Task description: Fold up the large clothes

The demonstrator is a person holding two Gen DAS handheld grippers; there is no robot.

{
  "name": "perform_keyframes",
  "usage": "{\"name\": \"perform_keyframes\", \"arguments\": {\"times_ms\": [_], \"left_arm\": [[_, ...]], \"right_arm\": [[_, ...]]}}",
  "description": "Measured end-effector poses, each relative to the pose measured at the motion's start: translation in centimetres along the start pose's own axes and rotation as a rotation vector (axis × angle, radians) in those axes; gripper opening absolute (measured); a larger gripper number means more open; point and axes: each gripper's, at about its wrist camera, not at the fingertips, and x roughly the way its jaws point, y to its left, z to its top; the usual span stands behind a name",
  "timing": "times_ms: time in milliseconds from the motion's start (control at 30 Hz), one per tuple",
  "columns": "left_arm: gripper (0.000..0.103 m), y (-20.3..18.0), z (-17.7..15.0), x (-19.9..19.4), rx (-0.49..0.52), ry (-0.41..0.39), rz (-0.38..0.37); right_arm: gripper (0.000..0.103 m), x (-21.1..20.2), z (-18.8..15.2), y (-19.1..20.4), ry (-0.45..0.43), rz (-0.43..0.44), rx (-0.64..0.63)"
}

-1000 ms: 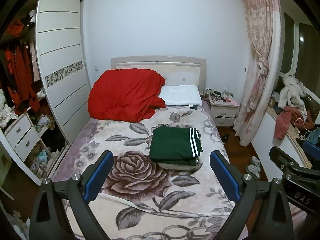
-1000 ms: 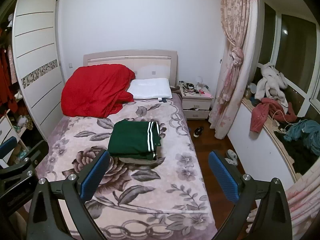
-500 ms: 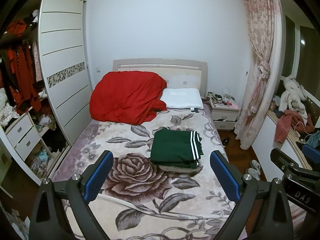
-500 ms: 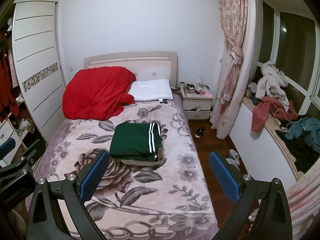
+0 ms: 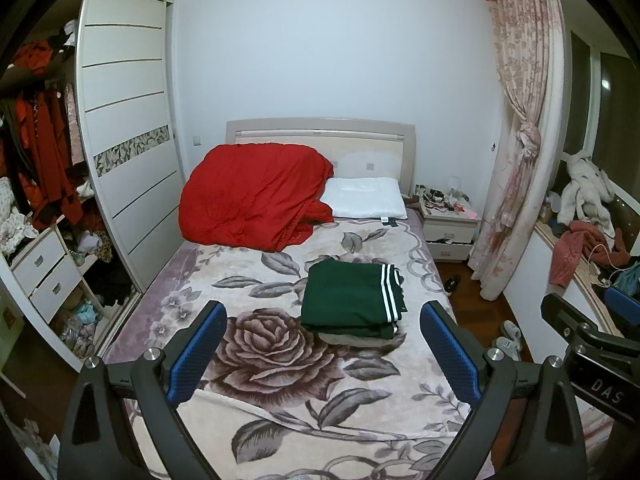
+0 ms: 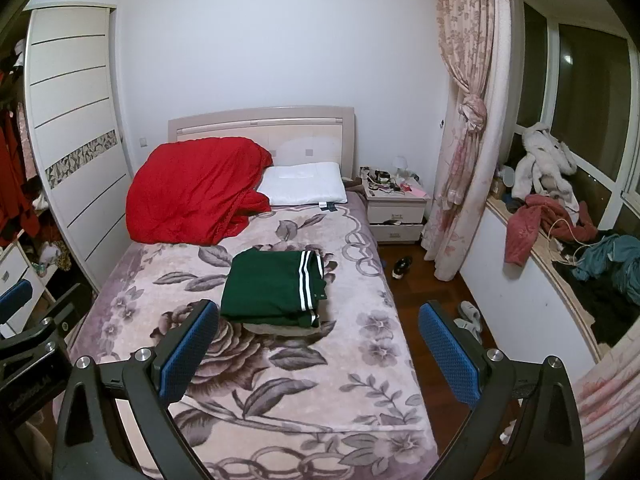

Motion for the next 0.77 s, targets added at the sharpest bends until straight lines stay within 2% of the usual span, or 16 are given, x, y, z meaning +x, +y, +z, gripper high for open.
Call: {"name": "perform_keyframes", "arguments": {"times_ms": [767], "left_arm": [[0.099,0.5,0.7,0.0,-0.008,-0.007,0.006]], "right_arm": [[0.102,-1.5,-1.4,0.0,-0.002,-0.011,0.013]]}}
